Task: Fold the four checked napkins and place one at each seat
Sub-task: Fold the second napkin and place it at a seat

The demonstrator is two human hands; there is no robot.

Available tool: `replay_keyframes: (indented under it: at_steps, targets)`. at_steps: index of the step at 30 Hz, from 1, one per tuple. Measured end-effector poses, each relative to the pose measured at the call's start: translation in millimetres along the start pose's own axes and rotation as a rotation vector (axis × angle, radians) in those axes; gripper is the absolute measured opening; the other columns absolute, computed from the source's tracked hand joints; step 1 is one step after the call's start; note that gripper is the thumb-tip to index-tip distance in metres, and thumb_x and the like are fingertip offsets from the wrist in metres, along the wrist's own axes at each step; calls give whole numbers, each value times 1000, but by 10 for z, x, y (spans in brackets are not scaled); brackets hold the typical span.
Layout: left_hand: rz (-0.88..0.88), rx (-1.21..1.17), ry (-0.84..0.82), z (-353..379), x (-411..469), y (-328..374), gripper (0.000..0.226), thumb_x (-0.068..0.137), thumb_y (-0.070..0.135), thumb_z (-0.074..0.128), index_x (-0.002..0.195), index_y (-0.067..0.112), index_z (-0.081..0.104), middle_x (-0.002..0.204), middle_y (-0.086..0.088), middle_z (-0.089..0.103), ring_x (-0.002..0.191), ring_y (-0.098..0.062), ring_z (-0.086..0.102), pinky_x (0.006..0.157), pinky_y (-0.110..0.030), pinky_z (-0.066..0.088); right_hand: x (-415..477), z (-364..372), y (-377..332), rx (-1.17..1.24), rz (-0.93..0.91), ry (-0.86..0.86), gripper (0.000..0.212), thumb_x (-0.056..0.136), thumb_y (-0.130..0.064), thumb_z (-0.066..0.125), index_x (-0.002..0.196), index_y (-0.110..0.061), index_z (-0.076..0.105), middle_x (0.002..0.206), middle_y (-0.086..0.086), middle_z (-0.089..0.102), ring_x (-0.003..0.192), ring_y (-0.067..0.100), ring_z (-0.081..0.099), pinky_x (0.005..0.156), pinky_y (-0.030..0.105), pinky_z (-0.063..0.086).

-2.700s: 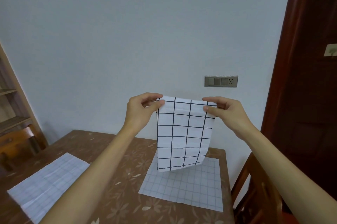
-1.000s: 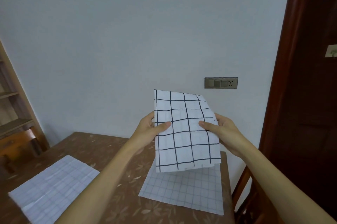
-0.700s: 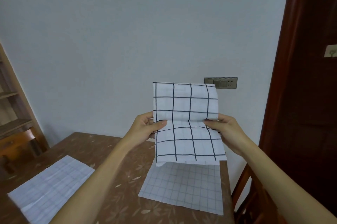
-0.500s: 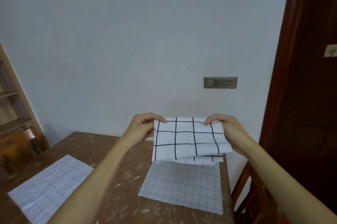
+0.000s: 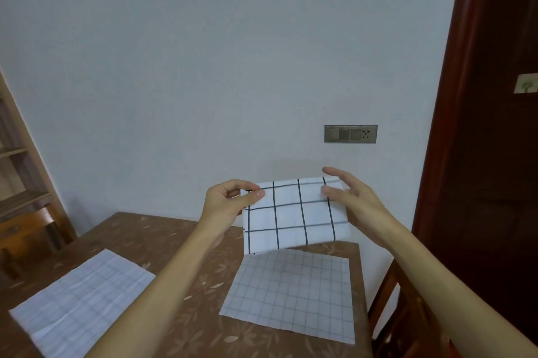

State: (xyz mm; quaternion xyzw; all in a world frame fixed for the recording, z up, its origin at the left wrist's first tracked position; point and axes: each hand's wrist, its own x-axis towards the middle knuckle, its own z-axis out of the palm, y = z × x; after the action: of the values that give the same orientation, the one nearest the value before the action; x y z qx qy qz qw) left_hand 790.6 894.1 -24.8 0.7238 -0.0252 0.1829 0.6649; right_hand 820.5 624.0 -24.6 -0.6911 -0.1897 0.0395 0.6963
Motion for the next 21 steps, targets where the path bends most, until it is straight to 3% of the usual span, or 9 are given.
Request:
replay_keyframes:
  at_steps: [4, 7, 10, 13, 17, 19, 21]
  targets:
    - [6, -67, 49, 26, -20, 9, 21, 83, 6, 79, 101, 14, 73, 87, 2, 75, 72, -15, 69, 63, -30, 55, -1, 75, 56, -53, 2, -14, 59, 85, -11, 76, 137, -20, 50, 112, 4, 76, 98, 21, 74, 86, 35, 60]
    - [4, 136, -93, -30, -24, -28, 26, 88, 10, 75, 110, 22, 71, 84, 1, 74, 70, -12, 68, 60, -24, 53, 10, 102, 50, -90, 2, -20, 60, 84, -4, 75, 138, -16, 50, 108, 6, 77, 96, 22, 75, 79, 33, 61]
    - [11, 381, -251, -84, -67, -66, 20, 85, 31, 80, 104, 24, 76, 87, -2, 78, 76, -9, 71, 69, -20, 51, 2, 119, 51, -148, 24, -129, 71, 84, -2, 75, 142, -27, 42, 108, 3, 77, 95, 20, 75, 70, 28, 60]
    - [-28, 374, -315, -53, -163, -87, 24, 83, 34, 82, 103, 20, 77, 90, -4, 79, 83, -15, 76, 74, -26, 58, -16, 195, 93, -189, 45, -216, 78, 85, 1, 74, 144, -34, 36, 105, -1, 77, 93, 18, 75, 68, 26, 59]
    - [-53, 249, -282, -32, -316, -194, 16, 87, 18, 78, 100, 8, 74, 96, -10, 79, 88, -26, 76, 80, -38, 61, -32, 319, 237, -49, 98, -208, 72, 85, -5, 76, 141, -34, 41, 112, 6, 74, 96, 28, 74, 72, 45, 61]
    - [-62, 186, -211, -26, -415, -259, 9, 92, 13, 72, 94, 4, 70, 88, -3, 80, 80, -19, 76, 74, -32, 60, -55, 362, 322, -22, 122, -116, 67, 83, -14, 79, 139, -31, 46, 113, 5, 73, 93, 22, 75, 72, 38, 62]
    - [-71, 178, -130, 0, -539, -301, 21, 98, 6, 62, 77, 8, 59, 61, 15, 69, 57, 3, 65, 59, -14, 51, -81, 401, 457, 65, 146, -113, 58, 85, -18, 77, 136, -21, 51, 112, 6, 75, 98, 21, 74, 82, 36, 60]
